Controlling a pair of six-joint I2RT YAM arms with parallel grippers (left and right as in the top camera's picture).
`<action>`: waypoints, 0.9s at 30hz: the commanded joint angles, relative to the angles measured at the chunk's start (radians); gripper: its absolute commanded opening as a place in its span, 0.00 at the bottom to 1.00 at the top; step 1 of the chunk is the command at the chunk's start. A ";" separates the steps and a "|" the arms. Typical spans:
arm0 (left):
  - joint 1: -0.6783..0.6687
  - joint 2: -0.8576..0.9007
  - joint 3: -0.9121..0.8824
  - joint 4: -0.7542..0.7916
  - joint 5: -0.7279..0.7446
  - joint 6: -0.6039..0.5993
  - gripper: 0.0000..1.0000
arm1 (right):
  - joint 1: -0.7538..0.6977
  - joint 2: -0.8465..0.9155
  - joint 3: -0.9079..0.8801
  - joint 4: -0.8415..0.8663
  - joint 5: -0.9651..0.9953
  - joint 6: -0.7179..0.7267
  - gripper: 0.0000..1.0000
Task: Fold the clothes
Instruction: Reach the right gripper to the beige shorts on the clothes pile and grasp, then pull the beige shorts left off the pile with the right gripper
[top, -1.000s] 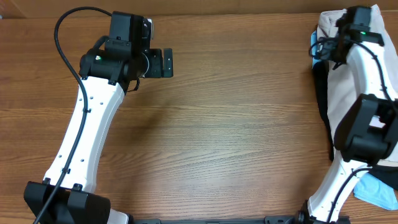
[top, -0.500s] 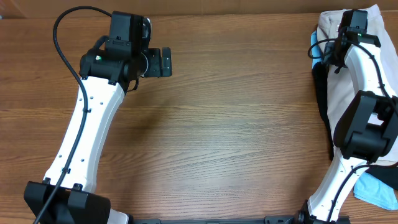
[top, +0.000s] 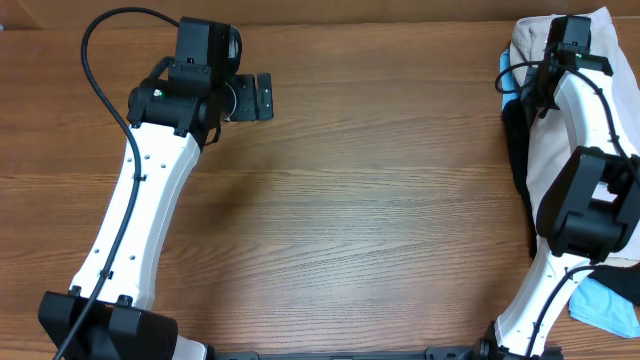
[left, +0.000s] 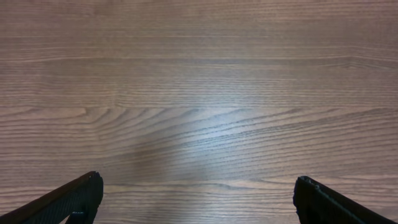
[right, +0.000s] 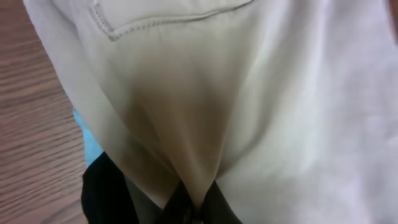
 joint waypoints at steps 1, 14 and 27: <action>0.017 -0.007 0.081 0.005 -0.023 0.021 1.00 | 0.012 -0.157 0.006 -0.010 0.019 0.060 0.04; 0.071 -0.068 0.203 -0.026 -0.023 0.097 1.00 | 0.123 -0.446 0.046 -0.172 -0.403 0.063 0.04; 0.156 -0.074 0.203 -0.201 -0.004 0.096 1.00 | 0.470 -0.443 0.036 -0.330 -0.595 0.063 0.04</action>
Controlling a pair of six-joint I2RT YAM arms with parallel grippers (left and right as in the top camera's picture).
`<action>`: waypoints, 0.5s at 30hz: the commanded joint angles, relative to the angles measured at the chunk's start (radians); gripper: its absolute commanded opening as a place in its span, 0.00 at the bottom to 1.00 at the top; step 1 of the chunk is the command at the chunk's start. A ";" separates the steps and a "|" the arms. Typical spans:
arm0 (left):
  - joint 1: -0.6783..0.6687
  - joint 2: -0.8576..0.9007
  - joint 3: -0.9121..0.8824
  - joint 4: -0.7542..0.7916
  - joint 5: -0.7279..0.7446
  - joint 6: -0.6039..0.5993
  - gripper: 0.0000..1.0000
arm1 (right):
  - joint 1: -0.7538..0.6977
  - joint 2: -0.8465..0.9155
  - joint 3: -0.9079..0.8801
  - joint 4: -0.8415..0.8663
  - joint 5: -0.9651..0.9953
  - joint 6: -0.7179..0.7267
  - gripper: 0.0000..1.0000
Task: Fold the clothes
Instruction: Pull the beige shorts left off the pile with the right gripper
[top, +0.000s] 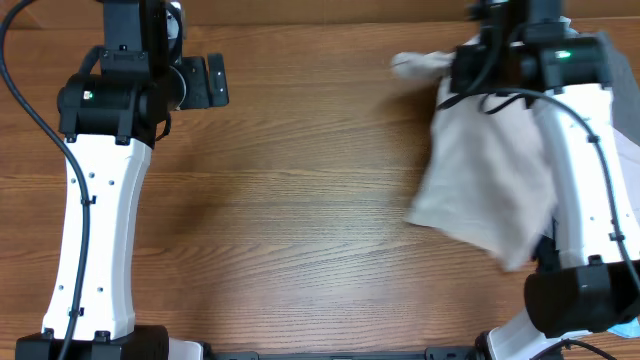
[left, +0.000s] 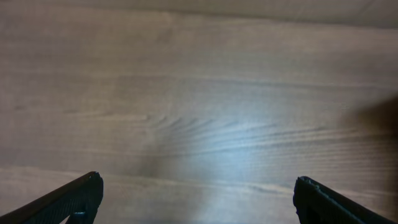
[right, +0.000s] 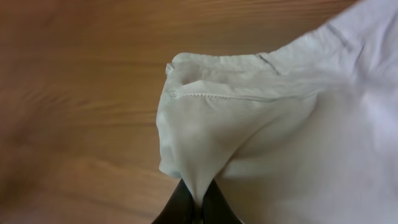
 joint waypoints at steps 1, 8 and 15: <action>0.027 -0.022 0.026 -0.041 0.008 0.019 1.00 | 0.135 -0.003 0.006 0.005 -0.068 0.011 0.04; 0.090 -0.021 0.026 -0.069 0.008 0.026 1.00 | 0.417 0.071 0.006 0.106 -0.068 0.066 0.04; 0.134 -0.021 0.026 -0.045 0.003 0.047 1.00 | 0.556 0.196 0.006 0.202 -0.109 0.117 0.04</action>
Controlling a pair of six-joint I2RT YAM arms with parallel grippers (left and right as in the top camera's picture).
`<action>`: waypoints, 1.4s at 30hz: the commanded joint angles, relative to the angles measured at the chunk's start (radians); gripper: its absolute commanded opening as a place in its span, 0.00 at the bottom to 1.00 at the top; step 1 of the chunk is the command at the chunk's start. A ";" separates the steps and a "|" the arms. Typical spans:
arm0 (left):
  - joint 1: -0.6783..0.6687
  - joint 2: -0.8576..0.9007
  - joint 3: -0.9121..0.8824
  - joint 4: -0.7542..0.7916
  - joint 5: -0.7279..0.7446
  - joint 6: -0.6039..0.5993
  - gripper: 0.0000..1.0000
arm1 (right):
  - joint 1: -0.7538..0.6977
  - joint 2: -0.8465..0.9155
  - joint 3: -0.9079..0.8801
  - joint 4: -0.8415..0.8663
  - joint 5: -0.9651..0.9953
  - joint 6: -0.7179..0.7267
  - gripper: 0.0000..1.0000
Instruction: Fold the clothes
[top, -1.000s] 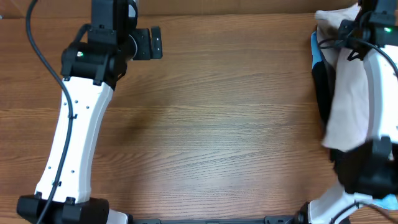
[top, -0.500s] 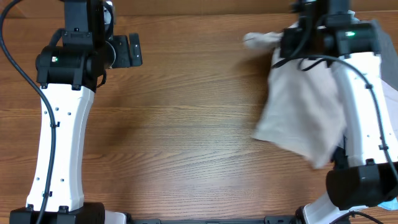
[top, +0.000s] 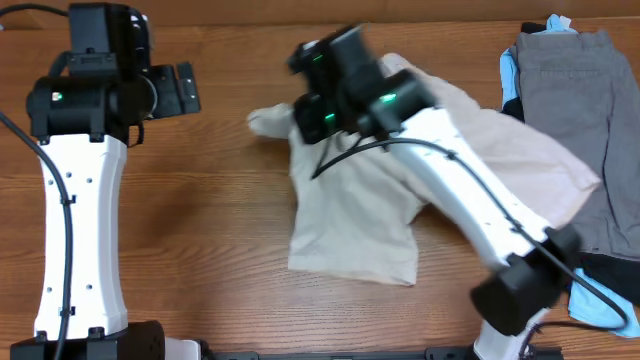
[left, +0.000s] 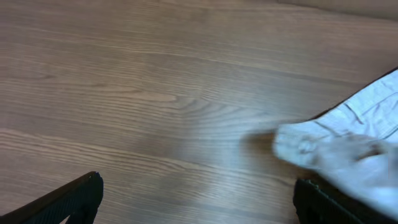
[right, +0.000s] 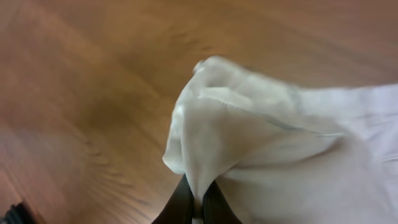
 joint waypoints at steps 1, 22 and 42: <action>0.025 -0.021 0.026 0.021 0.000 0.048 1.00 | 0.072 0.076 0.007 0.025 -0.087 0.044 0.04; 0.003 0.181 0.011 -0.121 0.277 0.071 0.94 | -0.317 0.071 0.050 -0.032 -0.158 0.062 0.86; -0.135 0.636 -0.047 -0.125 0.214 -0.139 0.83 | -0.524 0.071 0.042 -0.092 -0.093 -0.013 0.86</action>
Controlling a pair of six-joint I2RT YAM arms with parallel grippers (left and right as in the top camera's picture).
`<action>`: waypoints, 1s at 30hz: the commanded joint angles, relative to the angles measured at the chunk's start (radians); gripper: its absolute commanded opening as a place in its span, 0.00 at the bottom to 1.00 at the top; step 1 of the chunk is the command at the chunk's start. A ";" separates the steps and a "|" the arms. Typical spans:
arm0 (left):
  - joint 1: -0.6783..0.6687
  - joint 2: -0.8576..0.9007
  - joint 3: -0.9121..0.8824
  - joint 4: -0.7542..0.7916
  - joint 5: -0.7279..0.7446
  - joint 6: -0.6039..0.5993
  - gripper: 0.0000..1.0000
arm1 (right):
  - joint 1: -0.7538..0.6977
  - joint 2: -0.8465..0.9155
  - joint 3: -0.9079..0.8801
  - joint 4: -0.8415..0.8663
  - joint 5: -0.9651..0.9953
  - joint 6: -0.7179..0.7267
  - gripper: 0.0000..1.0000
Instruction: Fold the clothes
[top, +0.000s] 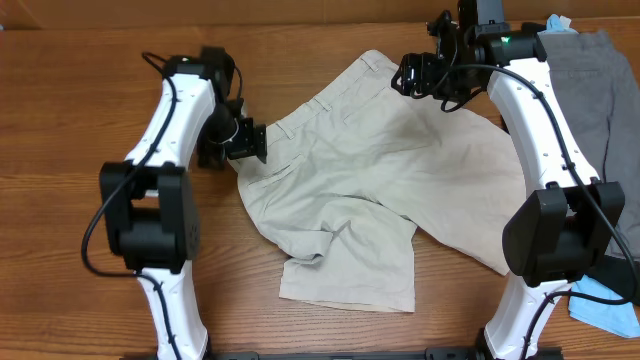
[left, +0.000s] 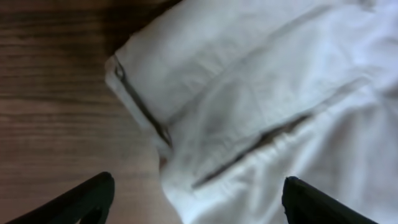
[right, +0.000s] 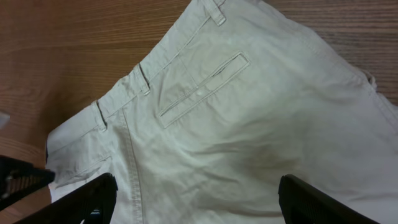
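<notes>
Beige shorts (top: 370, 170) lie spread and rumpled across the middle of the table, waistband towards the far left, one leg folded over near the front. My left gripper (top: 245, 140) is open at the waistband's left corner. In the left wrist view that corner (left: 161, 130) lies between the spread fingers of the left gripper (left: 196, 208). My right gripper (top: 425, 75) hovers open over the shorts' far right part. In the right wrist view the right gripper (right: 196, 205) looks down on the back pocket (right: 202, 87) and holds nothing.
A grey garment (top: 590, 80) lies at the far right with a black one (top: 520, 150) under its edge. A blue cloth (top: 605, 305) sits at the front right corner. Bare wood (top: 100, 250) shows to the left and in front of the shorts.
The right gripper has let go of the shorts, which now lie spread on the table, and it stands open above them. The left gripper has come from the far left to the waistband corner.
The right gripper was shut on the beige shorts on the pile at the right. Then it held them hanging right of centre, then over the middle left. Now they lie released, with both grippers open at the waistband side.
</notes>
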 joint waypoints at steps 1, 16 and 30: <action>-0.002 0.059 -0.010 0.023 -0.020 -0.060 0.82 | 0.000 -0.055 0.020 0.005 0.014 -0.011 0.85; 0.032 0.150 0.047 0.181 -0.274 -0.059 0.04 | 0.002 -0.048 0.020 0.006 0.015 -0.011 0.66; 0.200 0.150 0.470 0.122 -0.451 -0.002 0.36 | 0.019 -0.027 0.012 0.008 0.014 -0.006 0.66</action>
